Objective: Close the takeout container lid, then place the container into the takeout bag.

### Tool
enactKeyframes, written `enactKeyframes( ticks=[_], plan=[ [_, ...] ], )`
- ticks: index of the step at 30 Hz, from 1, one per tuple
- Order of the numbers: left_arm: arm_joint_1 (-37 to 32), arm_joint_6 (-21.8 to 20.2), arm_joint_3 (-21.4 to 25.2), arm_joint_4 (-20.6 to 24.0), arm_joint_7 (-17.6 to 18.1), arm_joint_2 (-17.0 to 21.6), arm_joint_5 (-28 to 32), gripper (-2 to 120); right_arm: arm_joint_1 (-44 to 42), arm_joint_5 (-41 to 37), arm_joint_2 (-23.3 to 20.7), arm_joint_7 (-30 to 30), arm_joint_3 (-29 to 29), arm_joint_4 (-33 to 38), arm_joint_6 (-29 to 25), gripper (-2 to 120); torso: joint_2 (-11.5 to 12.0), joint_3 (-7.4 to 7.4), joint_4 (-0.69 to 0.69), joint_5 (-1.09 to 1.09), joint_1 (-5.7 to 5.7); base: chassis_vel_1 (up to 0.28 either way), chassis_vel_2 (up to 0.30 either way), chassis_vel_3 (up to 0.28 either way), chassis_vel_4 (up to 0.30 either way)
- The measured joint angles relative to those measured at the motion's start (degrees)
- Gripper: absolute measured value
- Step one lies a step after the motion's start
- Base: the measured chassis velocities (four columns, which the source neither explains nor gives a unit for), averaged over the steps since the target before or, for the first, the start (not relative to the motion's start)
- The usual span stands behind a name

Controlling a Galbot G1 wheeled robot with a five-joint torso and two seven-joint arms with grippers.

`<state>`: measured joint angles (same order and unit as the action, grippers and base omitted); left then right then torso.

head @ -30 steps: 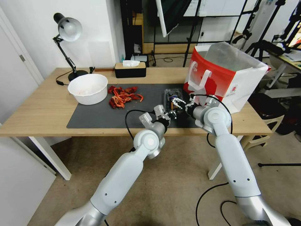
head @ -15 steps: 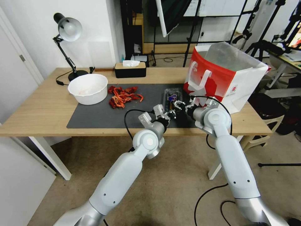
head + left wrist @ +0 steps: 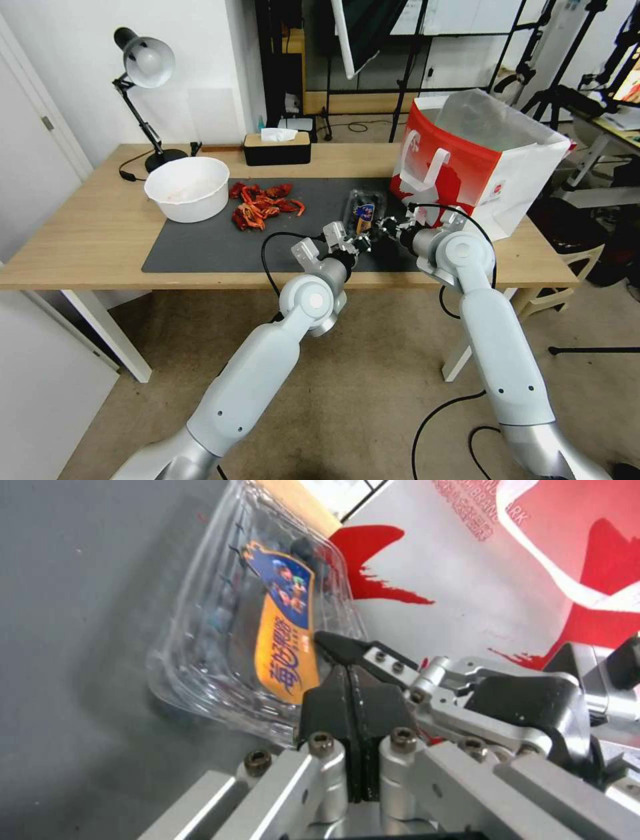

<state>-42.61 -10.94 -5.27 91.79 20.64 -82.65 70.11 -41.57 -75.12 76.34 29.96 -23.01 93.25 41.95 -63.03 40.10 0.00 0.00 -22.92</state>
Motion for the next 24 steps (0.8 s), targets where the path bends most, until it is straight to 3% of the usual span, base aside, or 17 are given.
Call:
enactKeyframes(
  ticks=[9, 16, 20, 23, 24],
  plan=[
    [-1.21, -0.55, 1.19, 2.61, -0.82, 2.42, 0.0, 0, -0.07, -0.3, -0.64, 0.09, -0.3, 0.8, -0.03, 0, 0.0, 0.0, 0.0, 0.0, 0.0, 0.0, 0.0, 0.0, 0.0],
    [-4.75, -1.11, 3.79, 8.31, -1.61, 6.26, -1.9, 0, -0.07, -1.7, -1.29, 0.12, -0.96, 2.17, -0.04, 0, 0.0, 0.0, 0.0, 0.0, 0.0, 0.0, 0.0, 0.0, 0.0],
    [-8.06, -0.06, 5.62, 11.28, -3.4, 8.71, -7.1, 0, -0.06, -2.69, -1.45, -0.12, -1.25, 2.88, -0.05, 0, 0.0, 0.0, 0.0, 0.0, 0.0, 0.0, 0.0, 0.0, 0.0],
    [-12.51, 3.28, 8.27, 13.25, -7.13, 10.9, -16.39, 0, 0.05, -3.15, -1.3, -0.67, -1.22, 3.09, -0.06, 0, 0.0, 0.0, 0.01, 0.0, 0.0, 0.0, 0.0, 0.0, 0.0],
    [-12.51, 3.28, 8.27, 13.25, -7.13, 10.9, -16.39, 0, 0.05, -3.15, -1.3, -0.67, -1.22, 3.09, -0.06, 0, 0.0, 0.0, 0.01, 0.0, 0.0, 0.0, 0.0, 0.0, 0.0]
  ],
)
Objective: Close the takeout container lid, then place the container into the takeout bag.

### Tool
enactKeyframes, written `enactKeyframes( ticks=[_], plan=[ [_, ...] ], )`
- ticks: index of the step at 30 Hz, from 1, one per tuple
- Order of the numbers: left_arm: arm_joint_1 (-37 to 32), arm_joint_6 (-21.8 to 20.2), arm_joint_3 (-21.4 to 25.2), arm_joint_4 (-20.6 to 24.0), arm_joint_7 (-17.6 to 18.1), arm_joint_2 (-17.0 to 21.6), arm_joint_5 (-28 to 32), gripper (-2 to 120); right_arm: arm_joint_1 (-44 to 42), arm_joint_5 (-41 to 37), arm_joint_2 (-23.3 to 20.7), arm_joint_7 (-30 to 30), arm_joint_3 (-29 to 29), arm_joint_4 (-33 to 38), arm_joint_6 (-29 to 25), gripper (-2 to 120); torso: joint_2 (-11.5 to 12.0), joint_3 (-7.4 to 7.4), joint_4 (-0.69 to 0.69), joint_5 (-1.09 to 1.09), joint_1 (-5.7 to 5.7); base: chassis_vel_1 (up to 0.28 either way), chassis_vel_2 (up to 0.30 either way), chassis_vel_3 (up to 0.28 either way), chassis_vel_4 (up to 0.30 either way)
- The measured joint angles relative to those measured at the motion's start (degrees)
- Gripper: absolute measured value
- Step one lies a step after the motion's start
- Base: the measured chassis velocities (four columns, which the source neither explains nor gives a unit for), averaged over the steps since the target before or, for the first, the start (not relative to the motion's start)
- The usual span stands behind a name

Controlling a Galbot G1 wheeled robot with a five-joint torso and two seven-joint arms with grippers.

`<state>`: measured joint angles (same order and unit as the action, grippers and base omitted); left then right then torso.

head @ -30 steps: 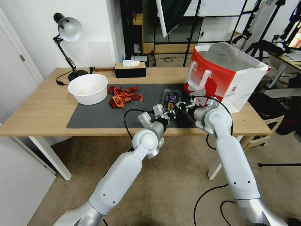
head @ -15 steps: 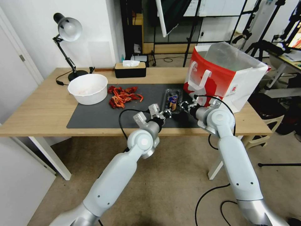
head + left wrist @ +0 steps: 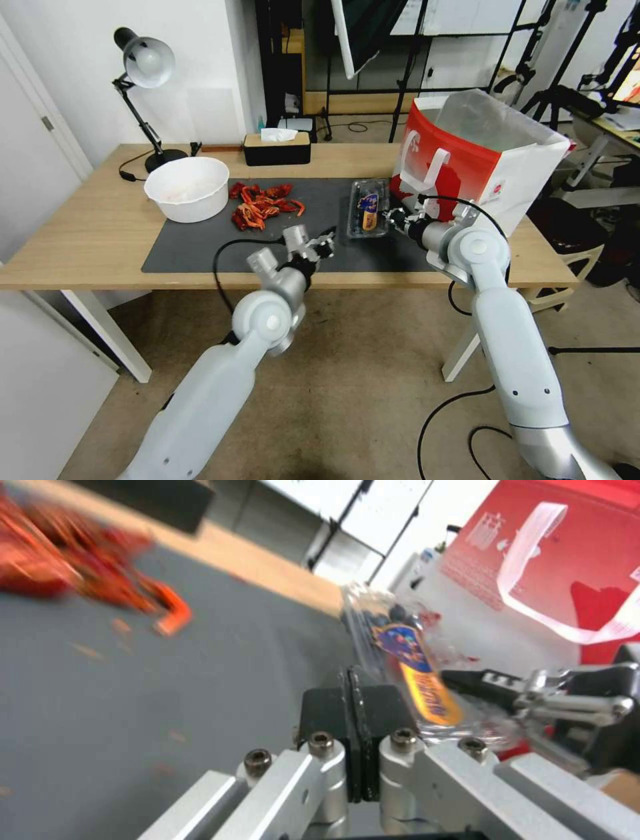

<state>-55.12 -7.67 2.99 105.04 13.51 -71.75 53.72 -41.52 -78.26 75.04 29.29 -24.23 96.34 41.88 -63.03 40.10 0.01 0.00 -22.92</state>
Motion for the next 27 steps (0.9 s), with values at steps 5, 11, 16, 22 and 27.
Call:
enactKeyframes(
  ticks=[5, 11, 16, 22, 27],
  plan=[
    [-3.99, 3.74, 1.85, 1.29, -2.57, 1.26, -8.71, 15, 0.5, -0.54, 0.48, -0.37, 0.2, 0.05, -0.01, 0, 0.0, 0.0, -0.01, 0.01, 0.0, 0.0, 0.0, 0.0, 0.0],
    [-11.13, 8.25, 4.3, 3.71, -3.72, 3.16, -20.07, 40, 1.54, -2.18, 0.87, -1.02, 0.69, 1.09, -0.06, 0, 0.0, 0.0, -0.01, 0.0, 0.0, 0.0, 0.0, 0.0, 0.0],
    [-16.94, 12.38, 7.15, 4.8, -3.34, 3.68, -27.91, 60, 2.18, -3.01, 0.4, -1.85, 1.31, 2.93, -0.53, 0, 0.0, 0.0, -0.01, 0.0, 0.0, 0.0, 0.0, 0.0, 0.0],
    [-22.85, 15.24, 10.02, 6.16, -3.27, 1.81, -31.61, 80, 2.67, -2.17, -1.39, -4.76, 2.0, 5.76, -1.93, 0, 0.0, 0.0, -0.01, 0.0, 0.0, 0.0, 0.0, 0.0, 0.0],
    [-26.28, 17.14, 11.53, 6.82, -3.41, 0.87, -33.13, 97, 3.62, 2.12, -3.58, -9.17, 1.85, 8.92, -4.7, 0, 0.0, 0.0, -0.01, -0.01, 0.01, 0.0, 0.0, 0.0, 0.0]
  ],
)
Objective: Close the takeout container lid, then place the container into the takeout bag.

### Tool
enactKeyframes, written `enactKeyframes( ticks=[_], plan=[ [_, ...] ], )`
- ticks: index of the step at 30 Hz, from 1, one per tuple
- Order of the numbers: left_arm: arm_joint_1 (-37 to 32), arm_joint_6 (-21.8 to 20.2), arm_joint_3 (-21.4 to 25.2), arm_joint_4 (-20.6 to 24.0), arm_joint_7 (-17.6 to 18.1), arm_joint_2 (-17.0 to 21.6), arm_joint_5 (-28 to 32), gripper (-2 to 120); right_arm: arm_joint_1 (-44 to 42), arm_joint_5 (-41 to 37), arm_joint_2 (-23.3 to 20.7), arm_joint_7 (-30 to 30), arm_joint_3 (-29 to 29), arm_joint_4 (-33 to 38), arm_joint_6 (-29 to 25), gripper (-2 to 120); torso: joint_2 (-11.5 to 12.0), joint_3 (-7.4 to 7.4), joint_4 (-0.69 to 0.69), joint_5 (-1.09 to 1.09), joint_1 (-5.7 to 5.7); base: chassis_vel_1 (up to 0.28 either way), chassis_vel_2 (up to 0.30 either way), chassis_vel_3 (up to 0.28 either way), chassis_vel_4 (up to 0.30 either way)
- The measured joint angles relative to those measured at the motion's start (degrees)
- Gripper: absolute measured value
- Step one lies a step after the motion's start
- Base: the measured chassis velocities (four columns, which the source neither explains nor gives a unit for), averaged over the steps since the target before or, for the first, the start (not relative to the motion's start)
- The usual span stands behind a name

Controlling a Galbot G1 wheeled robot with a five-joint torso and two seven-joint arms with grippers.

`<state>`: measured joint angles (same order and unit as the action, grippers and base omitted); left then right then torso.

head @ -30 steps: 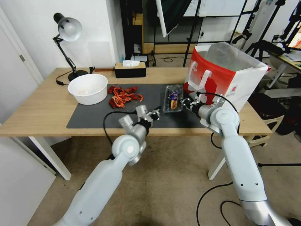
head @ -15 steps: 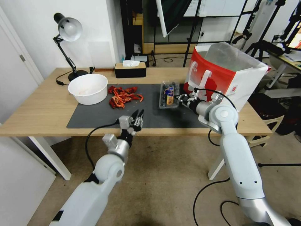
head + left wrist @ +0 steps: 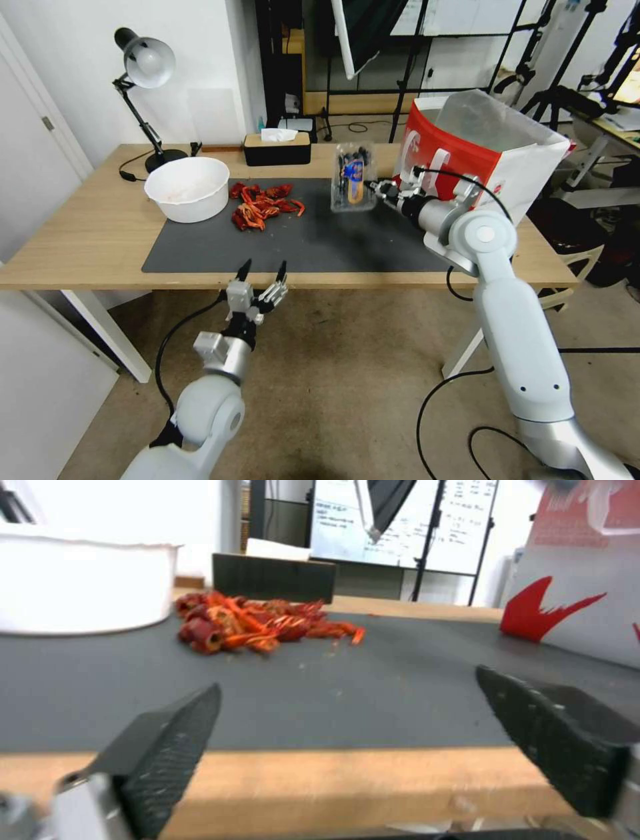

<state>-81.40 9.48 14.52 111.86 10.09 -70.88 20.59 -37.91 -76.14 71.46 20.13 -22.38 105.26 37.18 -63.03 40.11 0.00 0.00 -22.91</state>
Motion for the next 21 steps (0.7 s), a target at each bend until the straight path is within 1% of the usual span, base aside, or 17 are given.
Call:
enactKeyframes(
  ticks=[2, 4, 6, 8, 9, 11, 13, 16, 17, 20, 21],
  plan=[
    [-1.71, 1.34, 0.77, 0.0, -0.07, -0.59, -0.85, 99, 0.85, 2.47, -1.39, -2.51, -0.98, 1.7, -2.03, 0, 0.0, 0.0, 0.0, 0.0, 0.0, 0.0, 0.0, 0.0, 0.0],
    [-2.4, 1.89, 1.01, -0.01, -0.14, -0.81, -1.19, 100, 1.32, 2.98, -2.16, -3.08, -1.6, 2.49, -3.02, 0, 0.0, 0.0, 0.0, 0.0, -0.01, 0.0, 0.0, 0.0, 0.0],
    [-3.02, 2.38, 1.21, -0.03, -0.19, -1.02, -1.45, 100, 1.67, 3.11, -2.68, -3.26, -2.14, 2.98, -3.58, 0, 0.0, 0.0, 0.0, 0.0, -0.01, 0.0, 0.0, 0.0, 0.0],
    [-5.27, 3.7, 1.91, -0.05, -0.32, -1.69, -2.05, 100, 3.54, 2.79, -5.2, -3.03, -4.36, 4.33, -6.14, 0, 0.0, 0.0, -0.01, -0.01, 0.0, 0.0, 0.0, 0.0, 0.0],
    [-5.27, 3.7, 1.91, -0.05, -0.32, -1.69, -2.05, 100, 3.54, 2.79, -5.2, -3.03, -4.36, 4.33, -6.14, 0, 0.0, 0.0, -0.01, -0.01, 0.0, 0.0, 0.0, 0.0, 0.0],
    [-6.43, 4.56, 2.61, -0.03, -0.9, -1.86, -2.41, 100, 5.12, 3.3, -7.39, -2.47, -5.81, 4.38, -8.08, 0, 0.0, 0.0, 0.0, -0.01, -0.01, 0.0, 0.0, 0.0, 0.0],
    [-6.69, 4.79, 2.78, -0.02, -1.1, -1.88, -2.5, 100, 5.57, 3.78, -8.12, -2.59, -6.2, 4.1, -8.76, 0, 0.0, 0.0, 0.0, 0.0, -0.01, 0.0, 0.0, 0.0, 0.0],
    [-7.43, 5.23, 3.29, 0.24, -1.43, -2.09, -2.53, 100, 7.01, 7.95, -11.15, -4.19, -7.36, 1.09, -11.38, 0, 0.0, 0.0, -0.01, -0.01, -0.01, 0.0, 0.0, 0.0, 0.0],
    [-7.43, 5.23, 3.29, 0.24, -1.43, -2.09, -2.53, 100, 7.01, 7.95, -11.15, -4.19, -7.36, 1.09, -11.38, 0, 0.0, 0.0, -0.01, -0.01, -0.01, 0.0, 0.0, 0.0, 0.0],
    [-7.88, 5.28, 3.35, 0.48, -1.43, -2.5, -2.46, 100, 7.39, 14.88, -13.7, -6.53, -7.57, -2.75, -15.0, 0, 0.02, 0.0, 0.0, -0.02, -0.01, 0.0, 0.0, 0.0, 0.0],
    [-7.88, 5.28, 3.35, 0.48, -1.43, -2.5, -2.46, 100, 7.39, 14.88, -13.7, -6.53, -7.57, -2.75, -15.0, 0, 0.02, 0.0, 0.0, -0.02, -0.01, 0.0, 0.0, 0.0, 0.0]
  ],
)
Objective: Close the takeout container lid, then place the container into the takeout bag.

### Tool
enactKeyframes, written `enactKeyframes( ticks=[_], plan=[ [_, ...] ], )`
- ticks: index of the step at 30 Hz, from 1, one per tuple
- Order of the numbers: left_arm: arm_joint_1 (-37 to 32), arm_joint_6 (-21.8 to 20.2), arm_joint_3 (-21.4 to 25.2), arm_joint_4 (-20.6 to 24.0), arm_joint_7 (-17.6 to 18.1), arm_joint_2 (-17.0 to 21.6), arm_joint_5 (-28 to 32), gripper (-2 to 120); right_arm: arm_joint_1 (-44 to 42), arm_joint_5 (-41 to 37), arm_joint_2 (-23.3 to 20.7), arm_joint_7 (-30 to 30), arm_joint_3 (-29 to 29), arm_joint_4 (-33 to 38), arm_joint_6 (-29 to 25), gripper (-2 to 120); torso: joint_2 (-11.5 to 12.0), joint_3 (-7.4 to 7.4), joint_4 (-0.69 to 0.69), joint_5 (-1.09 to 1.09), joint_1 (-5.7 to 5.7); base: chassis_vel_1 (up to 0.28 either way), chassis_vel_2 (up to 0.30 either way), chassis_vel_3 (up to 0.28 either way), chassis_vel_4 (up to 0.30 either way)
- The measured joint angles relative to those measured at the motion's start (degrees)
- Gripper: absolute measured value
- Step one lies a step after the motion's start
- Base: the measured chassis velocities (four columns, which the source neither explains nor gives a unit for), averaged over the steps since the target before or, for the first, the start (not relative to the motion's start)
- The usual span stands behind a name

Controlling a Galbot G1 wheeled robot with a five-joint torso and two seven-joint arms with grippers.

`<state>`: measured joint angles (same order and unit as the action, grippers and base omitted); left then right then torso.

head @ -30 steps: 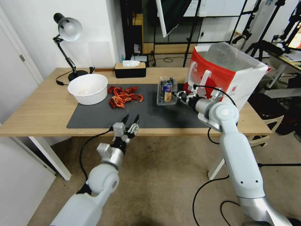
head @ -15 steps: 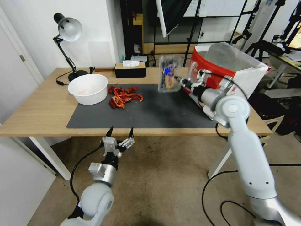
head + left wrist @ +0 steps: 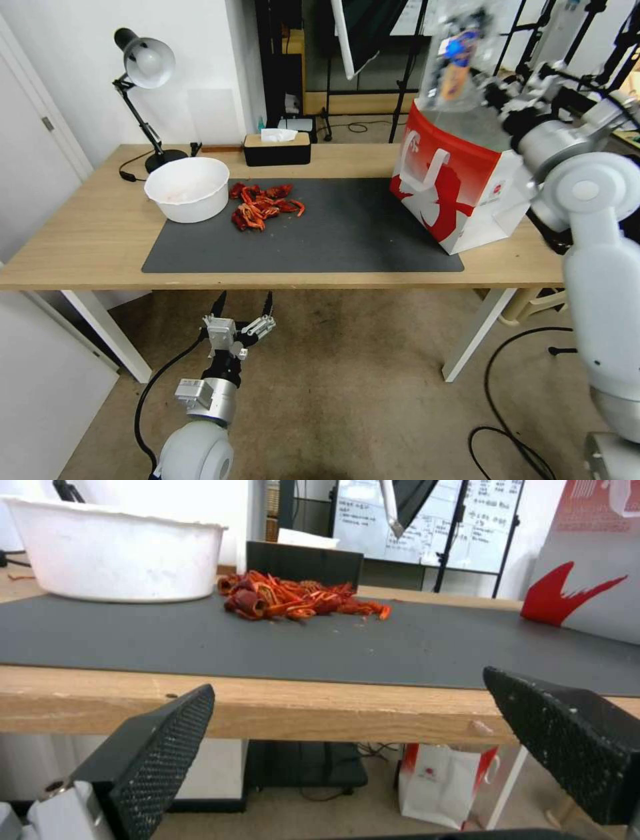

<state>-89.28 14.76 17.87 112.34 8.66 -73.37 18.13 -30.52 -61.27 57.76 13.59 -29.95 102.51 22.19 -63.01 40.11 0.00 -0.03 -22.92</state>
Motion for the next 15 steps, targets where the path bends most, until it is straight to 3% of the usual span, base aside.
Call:
enactKeyframes(
  ticks=[8, 15],
  plan=[
    [1.18, -0.03, -0.85, -0.45, 0.23, 0.03, 0.06, 100, -2.01, 6.97, -2.89, -0.36, -0.87, -2.48, -1.93, 0, 0.0, 0.0, -0.02, 0.02, 0.0, 0.0, 0.0, 0.0, 0.0],
    [1.42, -0.23, -0.96, -0.48, 0.47, 0.0, 0.21, 100, -4.57, 2.37, -2.29, 5.16, -1.55, -0.81, 3.38, 1, 0.0, 0.0, 0.01, 0.02, 0.0, 0.0, 0.0, 0.0, 0.0]
  ],
)
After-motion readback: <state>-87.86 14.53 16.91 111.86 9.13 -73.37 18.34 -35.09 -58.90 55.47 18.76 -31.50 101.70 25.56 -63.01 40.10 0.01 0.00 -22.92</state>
